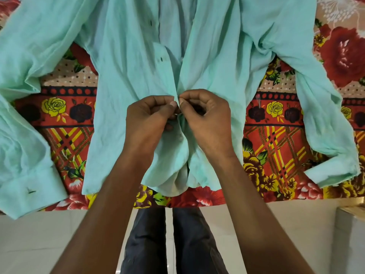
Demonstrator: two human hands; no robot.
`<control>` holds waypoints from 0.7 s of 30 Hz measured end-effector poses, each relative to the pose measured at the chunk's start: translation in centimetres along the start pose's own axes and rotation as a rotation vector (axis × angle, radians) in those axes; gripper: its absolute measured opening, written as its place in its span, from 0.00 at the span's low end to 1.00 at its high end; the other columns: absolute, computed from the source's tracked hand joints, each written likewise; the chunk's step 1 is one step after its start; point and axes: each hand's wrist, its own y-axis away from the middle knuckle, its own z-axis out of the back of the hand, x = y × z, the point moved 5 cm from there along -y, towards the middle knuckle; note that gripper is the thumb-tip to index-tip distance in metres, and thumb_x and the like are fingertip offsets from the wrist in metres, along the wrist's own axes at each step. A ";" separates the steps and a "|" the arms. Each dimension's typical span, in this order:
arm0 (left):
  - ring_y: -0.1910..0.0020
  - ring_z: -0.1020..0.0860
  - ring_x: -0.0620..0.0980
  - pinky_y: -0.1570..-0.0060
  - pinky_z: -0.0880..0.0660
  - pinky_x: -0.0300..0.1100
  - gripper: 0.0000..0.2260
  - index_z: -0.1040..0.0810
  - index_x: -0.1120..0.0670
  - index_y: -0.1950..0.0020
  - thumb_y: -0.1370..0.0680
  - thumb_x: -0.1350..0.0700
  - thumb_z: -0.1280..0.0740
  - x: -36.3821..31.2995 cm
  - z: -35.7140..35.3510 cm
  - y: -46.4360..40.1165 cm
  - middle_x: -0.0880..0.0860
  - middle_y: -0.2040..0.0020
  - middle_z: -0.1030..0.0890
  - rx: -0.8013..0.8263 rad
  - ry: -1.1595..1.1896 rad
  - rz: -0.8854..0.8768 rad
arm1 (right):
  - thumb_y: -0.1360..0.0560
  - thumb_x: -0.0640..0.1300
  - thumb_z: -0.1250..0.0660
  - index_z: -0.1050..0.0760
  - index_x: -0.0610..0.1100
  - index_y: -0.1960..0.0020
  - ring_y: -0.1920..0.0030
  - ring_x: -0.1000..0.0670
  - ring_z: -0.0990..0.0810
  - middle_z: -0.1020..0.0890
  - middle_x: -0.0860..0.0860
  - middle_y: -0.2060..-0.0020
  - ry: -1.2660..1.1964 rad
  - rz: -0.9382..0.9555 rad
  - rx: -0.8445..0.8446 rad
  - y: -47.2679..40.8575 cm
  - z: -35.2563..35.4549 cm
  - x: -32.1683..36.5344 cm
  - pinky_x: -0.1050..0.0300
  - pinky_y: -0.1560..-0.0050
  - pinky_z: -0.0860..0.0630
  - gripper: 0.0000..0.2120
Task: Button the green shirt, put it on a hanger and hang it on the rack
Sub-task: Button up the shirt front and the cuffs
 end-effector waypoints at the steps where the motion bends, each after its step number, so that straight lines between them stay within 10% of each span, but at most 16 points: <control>1: 0.59 0.16 0.51 0.59 0.20 0.41 0.05 0.15 0.60 0.49 0.22 0.61 0.28 -0.1 0.0 0.0 0.57 0.58 0.13 -0.010 -0.010 -0.008 | 0.23 0.39 0.26 0.14 0.41 0.49 0.55 0.56 0.13 0.12 0.52 0.58 0.009 0.017 0.009 0.1 0.0 0.2 0.54 0.47 0.16 0.04; 21: 0.61 0.18 0.49 0.59 0.21 0.42 0.04 0.16 0.58 0.50 0.24 0.60 0.25 0.3 -0.5 0.5 0.59 0.56 0.14 -0.088 0.012 -0.102 | 0.21 0.38 0.31 0.19 0.40 0.50 0.56 0.57 0.17 0.16 0.54 0.60 0.165 0.117 -0.048 0.2 -0.5 0.4 0.68 0.53 0.22 0.03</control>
